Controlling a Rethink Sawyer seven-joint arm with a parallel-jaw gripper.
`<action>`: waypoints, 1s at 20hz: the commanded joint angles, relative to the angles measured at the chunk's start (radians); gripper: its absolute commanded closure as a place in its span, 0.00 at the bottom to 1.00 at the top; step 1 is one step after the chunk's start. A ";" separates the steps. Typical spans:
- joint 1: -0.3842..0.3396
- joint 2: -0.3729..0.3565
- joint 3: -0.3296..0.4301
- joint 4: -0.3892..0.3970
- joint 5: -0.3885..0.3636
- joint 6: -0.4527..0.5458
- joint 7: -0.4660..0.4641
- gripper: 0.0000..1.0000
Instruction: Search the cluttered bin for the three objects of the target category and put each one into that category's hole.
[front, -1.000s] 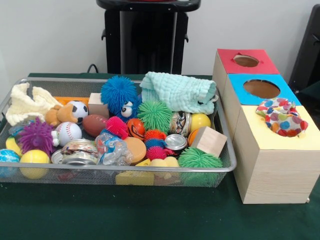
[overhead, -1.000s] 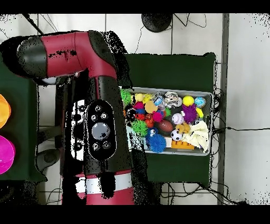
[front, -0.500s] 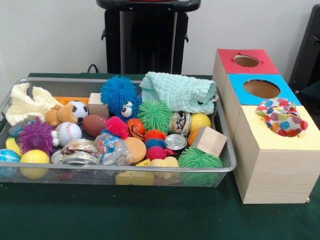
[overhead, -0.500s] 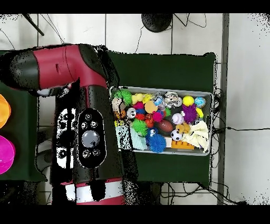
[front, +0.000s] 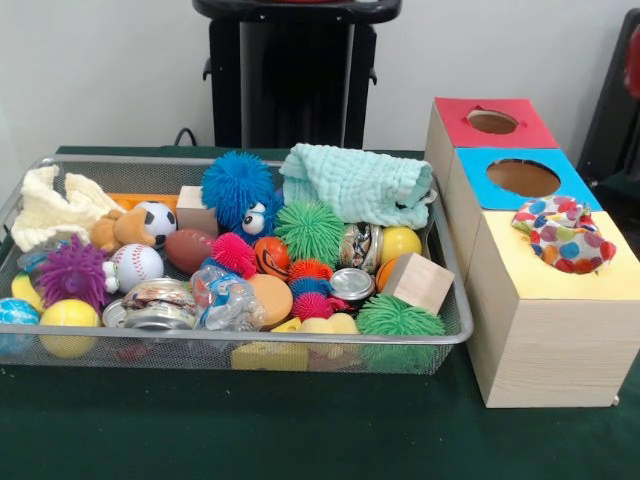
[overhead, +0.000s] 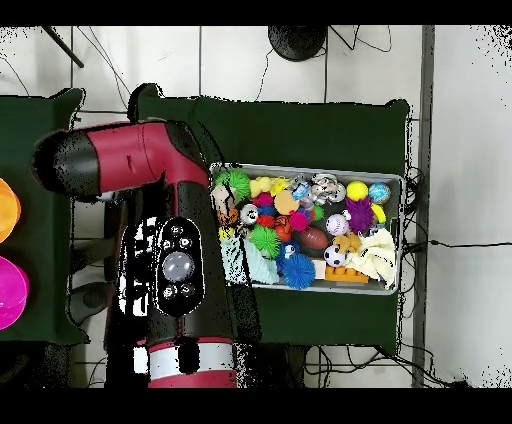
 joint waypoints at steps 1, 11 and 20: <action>-0.008 0.013 0.003 0.273 -0.028 -0.139 0.111 0.00; -0.018 0.015 0.002 0.324 -0.052 -0.175 0.056 0.00; -0.029 -0.006 0.009 0.291 -0.044 -0.085 0.029 0.00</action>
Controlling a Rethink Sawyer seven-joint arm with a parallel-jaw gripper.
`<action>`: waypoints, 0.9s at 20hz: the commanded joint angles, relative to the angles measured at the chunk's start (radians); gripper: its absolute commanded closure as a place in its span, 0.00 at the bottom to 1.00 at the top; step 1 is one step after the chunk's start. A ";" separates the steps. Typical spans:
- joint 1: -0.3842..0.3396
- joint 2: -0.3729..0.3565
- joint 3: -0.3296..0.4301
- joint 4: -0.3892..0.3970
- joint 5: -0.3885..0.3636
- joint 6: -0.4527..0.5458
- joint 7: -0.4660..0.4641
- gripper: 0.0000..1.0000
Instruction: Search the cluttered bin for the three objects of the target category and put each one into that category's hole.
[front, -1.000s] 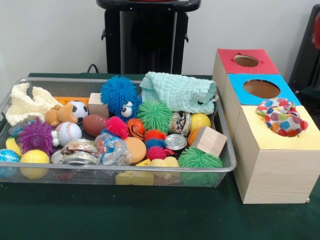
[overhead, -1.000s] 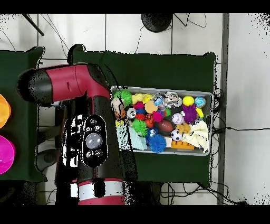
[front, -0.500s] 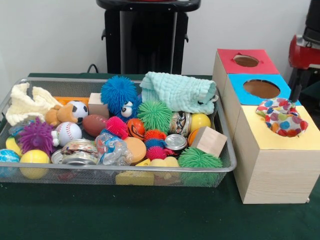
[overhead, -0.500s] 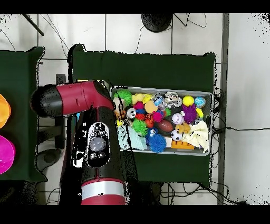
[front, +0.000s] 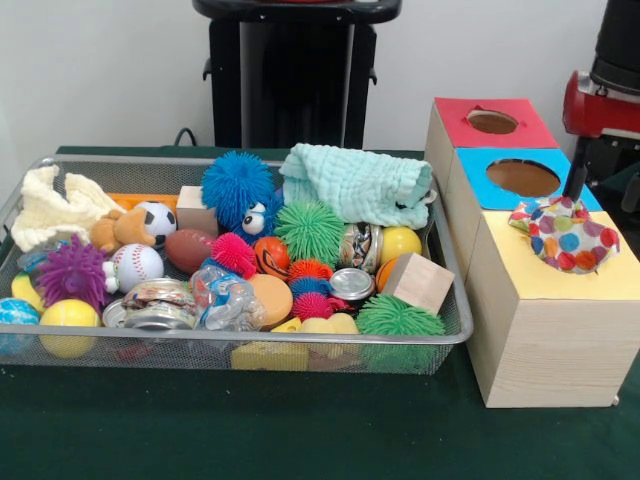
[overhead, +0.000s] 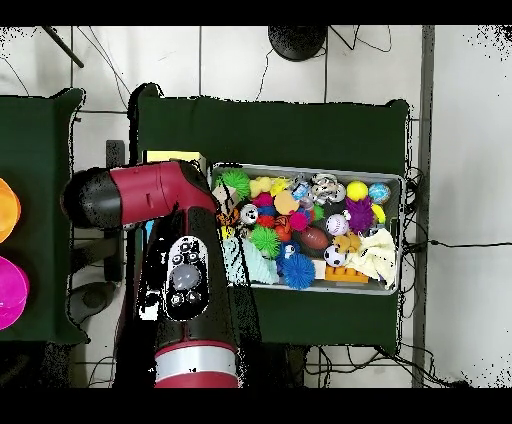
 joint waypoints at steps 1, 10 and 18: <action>-0.030 0.005 0.011 0.103 -0.023 0.064 0.032 0.00; 0.011 0.039 -0.040 0.079 -0.038 -0.156 0.173 0.00; 0.056 0.014 -0.107 0.015 -0.009 -0.052 0.179 0.00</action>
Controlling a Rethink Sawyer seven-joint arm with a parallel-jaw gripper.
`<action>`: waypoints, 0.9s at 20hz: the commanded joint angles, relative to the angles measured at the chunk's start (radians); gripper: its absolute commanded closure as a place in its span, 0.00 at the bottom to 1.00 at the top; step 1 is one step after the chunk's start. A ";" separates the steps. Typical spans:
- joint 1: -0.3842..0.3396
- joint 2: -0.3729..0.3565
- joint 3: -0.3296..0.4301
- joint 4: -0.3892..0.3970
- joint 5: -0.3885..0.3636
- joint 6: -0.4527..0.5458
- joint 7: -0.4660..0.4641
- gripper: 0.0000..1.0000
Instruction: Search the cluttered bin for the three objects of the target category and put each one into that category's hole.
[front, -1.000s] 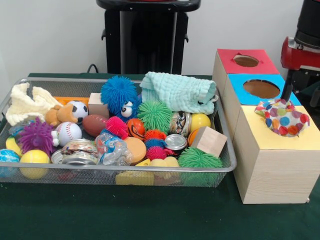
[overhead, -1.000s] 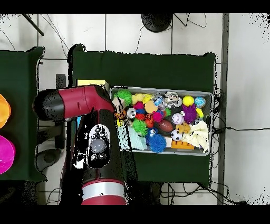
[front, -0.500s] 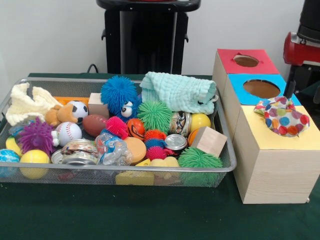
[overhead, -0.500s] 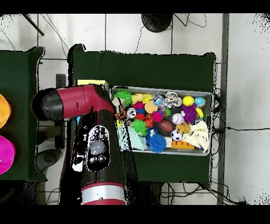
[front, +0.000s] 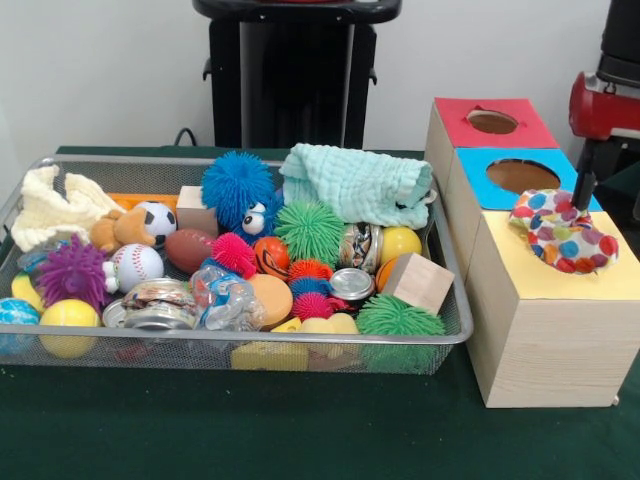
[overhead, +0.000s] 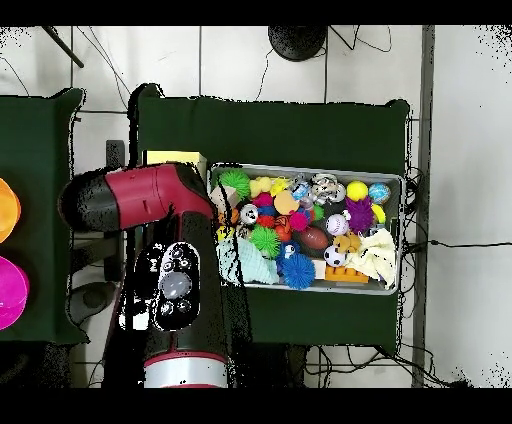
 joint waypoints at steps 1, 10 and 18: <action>0.022 0.005 -0.057 0.013 -0.003 0.083 0.169 0.00; 0.020 -0.007 -0.058 0.037 0.024 0.062 0.155 0.00; 0.060 -0.021 -0.103 -0.002 0.028 0.169 0.169 0.00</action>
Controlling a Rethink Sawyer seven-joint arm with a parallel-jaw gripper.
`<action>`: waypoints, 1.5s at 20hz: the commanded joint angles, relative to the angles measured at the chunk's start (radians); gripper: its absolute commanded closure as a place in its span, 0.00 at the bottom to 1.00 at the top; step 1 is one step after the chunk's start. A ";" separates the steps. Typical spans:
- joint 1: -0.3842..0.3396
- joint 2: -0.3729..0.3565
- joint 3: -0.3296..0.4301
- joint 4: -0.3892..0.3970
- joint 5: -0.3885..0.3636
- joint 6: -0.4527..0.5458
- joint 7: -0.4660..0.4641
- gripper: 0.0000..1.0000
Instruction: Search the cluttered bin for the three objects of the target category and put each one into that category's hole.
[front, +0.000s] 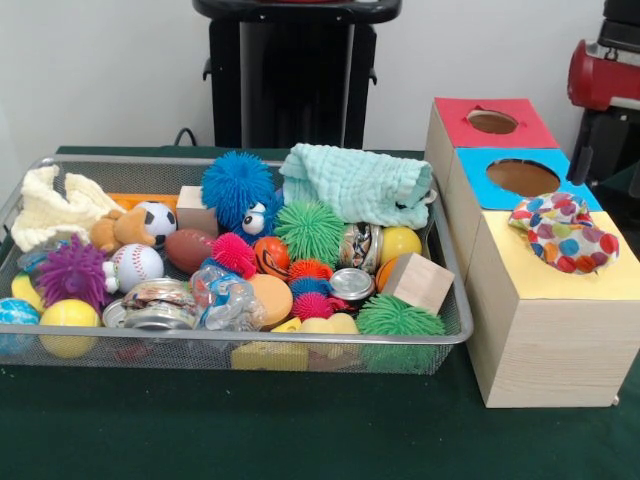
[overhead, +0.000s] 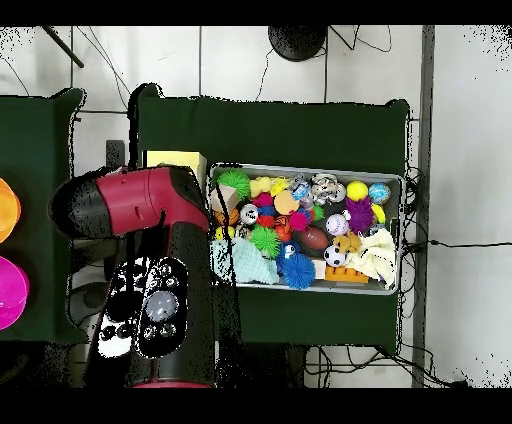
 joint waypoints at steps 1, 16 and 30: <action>0.016 0.012 -0.029 -0.002 0.010 0.144 0.169 0.00; -0.034 0.023 0.008 0.188 0.006 -0.038 0.107 0.00; -0.045 0.068 0.035 0.237 -0.003 -0.167 0.113 0.00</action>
